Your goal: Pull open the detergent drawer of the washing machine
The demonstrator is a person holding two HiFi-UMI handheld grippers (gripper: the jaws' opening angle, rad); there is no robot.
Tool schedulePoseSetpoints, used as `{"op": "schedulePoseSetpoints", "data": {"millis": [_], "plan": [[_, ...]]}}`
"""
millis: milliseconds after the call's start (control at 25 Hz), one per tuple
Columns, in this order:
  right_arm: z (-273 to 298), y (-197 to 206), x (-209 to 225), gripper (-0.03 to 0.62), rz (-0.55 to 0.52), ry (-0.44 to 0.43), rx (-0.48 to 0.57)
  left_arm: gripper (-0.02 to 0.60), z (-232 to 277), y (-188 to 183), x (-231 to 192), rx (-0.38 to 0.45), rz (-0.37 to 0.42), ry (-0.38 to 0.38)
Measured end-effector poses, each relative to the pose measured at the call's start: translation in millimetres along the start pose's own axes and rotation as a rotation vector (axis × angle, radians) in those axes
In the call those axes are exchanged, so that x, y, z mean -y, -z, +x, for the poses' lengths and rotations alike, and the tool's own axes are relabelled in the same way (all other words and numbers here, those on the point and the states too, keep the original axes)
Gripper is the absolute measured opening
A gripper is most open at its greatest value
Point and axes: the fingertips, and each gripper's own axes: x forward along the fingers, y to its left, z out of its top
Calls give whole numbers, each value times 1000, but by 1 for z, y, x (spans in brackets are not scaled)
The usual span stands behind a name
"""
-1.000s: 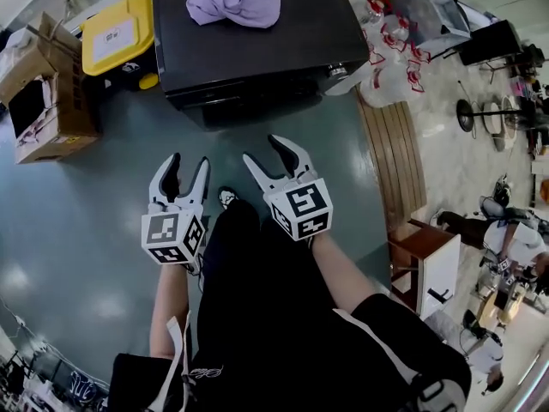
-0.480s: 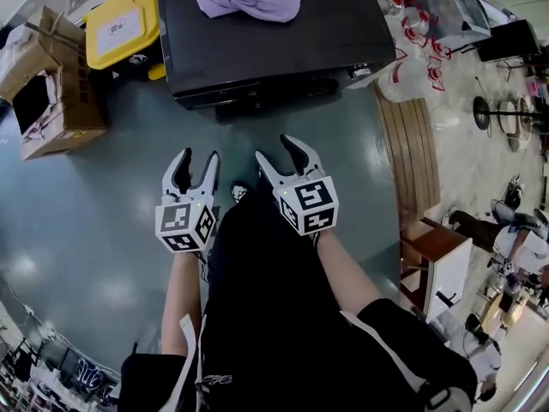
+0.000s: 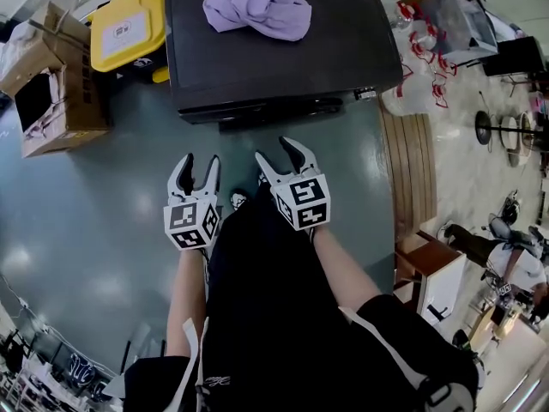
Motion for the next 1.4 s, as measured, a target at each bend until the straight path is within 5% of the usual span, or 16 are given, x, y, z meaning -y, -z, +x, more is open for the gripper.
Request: {"op": "schedulePoseSetpoints", "data": {"millis": [440,1400], "plan": [[46,-25,16,249,-14,1,-23,247,36,-24,-39,11,0,-52],[85,-36,29,258,40,44,-59,247,84,-35,-51,-40,33,10]]}}
